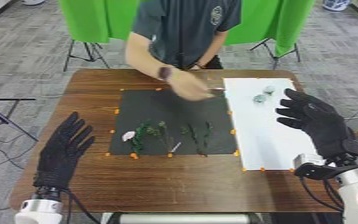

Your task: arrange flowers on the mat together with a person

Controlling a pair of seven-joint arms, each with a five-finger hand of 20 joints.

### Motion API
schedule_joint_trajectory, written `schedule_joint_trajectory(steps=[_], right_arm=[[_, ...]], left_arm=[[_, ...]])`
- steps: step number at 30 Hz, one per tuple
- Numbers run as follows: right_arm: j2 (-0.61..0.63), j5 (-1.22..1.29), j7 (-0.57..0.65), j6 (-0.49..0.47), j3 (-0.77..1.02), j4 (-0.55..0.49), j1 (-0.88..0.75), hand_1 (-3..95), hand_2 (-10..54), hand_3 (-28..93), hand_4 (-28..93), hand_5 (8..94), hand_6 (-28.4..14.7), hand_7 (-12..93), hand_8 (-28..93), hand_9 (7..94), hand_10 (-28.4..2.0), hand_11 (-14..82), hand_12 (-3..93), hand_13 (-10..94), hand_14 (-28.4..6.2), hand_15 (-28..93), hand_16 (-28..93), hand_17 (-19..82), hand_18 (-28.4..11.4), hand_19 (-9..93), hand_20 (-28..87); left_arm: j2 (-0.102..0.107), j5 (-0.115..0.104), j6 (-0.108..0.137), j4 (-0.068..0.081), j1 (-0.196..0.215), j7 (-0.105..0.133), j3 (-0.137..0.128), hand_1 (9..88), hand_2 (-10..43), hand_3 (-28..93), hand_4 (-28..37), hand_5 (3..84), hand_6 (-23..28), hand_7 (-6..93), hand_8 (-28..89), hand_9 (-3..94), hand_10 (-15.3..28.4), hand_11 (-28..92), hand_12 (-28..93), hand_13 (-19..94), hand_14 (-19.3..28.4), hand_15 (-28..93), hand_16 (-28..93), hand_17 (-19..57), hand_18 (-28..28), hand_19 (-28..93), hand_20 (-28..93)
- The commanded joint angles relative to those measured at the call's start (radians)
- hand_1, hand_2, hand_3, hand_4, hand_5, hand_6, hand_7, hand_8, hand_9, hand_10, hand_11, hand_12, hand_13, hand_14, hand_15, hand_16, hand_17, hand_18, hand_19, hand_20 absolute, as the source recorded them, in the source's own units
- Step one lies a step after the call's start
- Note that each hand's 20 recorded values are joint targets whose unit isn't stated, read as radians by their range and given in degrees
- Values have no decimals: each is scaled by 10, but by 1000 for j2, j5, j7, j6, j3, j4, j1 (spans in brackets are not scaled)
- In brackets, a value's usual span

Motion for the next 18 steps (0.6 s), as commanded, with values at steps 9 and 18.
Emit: schedule_joint_trajectory(steps=[9, 18], right_arm=[[-2, -24, 3, -18, -2, 7, 3, 163, -9, 837, -234, 370, -46, 150, -88, 357, -146, 114, 239, 305, -128, 220, 285, 28, -233, 432, 267], [-3, -30, -1, -8, -7, 6, 2, 174, -17, 843, -233, 373, -46, 154, -90, 359, -145, 116, 239, 308, -126, 222, 284, 28, -232, 432, 267]], left_arm=[[9, 3, -20, 15, -13, -25, 4, 283, -32, 669, -246, 266, 20, 193, -99, 193, 101, 166, 165, 175, 113, 170, 70, -106, 197, 400, 118], [13, 3, -20, 14, -13, -22, 5, 282, -32, 671, -248, 266, 20, 193, -99, 194, 101, 167, 164, 176, 114, 172, 70, -106, 198, 401, 118]])
